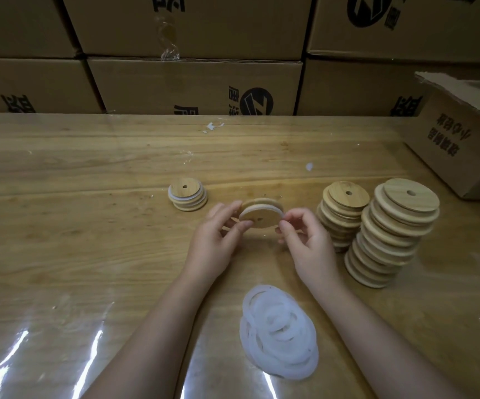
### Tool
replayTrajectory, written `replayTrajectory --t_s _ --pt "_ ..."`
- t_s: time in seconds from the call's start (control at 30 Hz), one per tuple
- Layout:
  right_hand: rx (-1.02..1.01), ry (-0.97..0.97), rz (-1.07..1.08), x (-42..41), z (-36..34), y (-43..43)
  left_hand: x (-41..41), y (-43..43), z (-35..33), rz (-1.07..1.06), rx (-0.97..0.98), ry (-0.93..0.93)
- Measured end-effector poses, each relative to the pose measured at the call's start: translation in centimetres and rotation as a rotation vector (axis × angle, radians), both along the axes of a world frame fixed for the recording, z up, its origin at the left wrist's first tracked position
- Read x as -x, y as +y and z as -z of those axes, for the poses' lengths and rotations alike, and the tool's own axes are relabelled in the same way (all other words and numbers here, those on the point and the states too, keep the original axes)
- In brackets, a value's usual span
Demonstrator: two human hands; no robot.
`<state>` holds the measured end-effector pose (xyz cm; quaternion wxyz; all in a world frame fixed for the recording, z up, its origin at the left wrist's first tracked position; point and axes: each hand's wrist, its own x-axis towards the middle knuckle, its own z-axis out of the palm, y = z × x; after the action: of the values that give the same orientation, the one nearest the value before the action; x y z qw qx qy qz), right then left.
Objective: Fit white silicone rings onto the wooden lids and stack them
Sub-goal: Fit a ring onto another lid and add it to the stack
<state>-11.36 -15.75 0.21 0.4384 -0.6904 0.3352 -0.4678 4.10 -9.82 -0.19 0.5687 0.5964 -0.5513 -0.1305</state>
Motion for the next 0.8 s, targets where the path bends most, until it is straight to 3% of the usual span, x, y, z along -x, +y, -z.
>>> replayTrajectory --t_s 0.13,0.4,0.67,0.8 --pt "0.169 0.084 0.044 0.27 0.08 -0.26 -0.20 0.10 0.12 -0.024 -0.036 -0.231" --pt "0.284 0.088 0.016 0.14 -0.10 0.13 -0.06 0.64 -0.06 -0.022 -0.006 -0.348" --pt "0.118 -0.018 -0.027 -0.08 -0.20 0.19 0.12 0.61 -0.05 0.026 -0.015 -0.271" --pt "0.016 -0.077 -0.042 -0.06 -0.28 0.20 0.05 0.31 -0.41 -0.004 -0.023 -0.016"
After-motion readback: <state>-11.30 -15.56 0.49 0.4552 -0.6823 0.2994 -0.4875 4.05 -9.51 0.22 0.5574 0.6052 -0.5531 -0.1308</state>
